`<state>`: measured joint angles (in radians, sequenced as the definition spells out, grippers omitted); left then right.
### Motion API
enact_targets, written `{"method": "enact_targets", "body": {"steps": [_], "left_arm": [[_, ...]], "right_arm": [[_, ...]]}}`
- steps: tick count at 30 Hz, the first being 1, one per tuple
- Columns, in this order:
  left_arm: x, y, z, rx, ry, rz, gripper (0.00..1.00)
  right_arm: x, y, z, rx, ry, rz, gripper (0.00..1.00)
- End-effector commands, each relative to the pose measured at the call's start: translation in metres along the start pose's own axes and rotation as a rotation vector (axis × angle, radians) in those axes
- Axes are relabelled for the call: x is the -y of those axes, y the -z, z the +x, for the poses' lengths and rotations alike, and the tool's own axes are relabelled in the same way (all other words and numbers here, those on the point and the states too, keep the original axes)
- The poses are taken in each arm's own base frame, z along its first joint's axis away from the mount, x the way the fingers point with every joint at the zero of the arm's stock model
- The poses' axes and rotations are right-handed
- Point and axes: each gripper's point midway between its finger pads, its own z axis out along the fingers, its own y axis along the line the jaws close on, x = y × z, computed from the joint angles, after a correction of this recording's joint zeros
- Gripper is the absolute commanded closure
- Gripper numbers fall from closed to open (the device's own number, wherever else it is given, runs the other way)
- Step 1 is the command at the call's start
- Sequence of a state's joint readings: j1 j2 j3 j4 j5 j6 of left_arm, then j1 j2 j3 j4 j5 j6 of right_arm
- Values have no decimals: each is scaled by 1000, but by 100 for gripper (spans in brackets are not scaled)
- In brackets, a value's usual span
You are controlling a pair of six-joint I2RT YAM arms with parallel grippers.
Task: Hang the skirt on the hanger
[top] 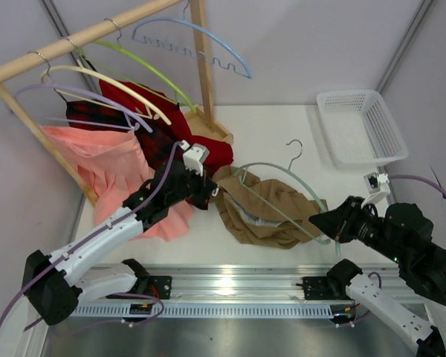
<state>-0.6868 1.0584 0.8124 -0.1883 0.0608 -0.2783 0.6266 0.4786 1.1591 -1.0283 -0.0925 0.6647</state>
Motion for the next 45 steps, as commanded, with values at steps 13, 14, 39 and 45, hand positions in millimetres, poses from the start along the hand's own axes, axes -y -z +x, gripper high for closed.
{"method": "enact_targets", "body": {"steps": [13, 14, 39, 45], "left_arm": [[8, -20, -6, 8, 44, 44, 100], [8, -21, -1, -8, 56, 47, 100], [-3, -44, -16, -38, 392, -105, 100], [-25, -37, -34, -27, 298, -239, 100]], "right_arm": [[-18, 15, -23, 151, -21, -107, 100], [-17, 16, -26, 171, -1, -106, 100], [-3, 0, 2, 190, 4, -185, 100], [-16, 1, -6, 207, -51, -238, 100]]}}
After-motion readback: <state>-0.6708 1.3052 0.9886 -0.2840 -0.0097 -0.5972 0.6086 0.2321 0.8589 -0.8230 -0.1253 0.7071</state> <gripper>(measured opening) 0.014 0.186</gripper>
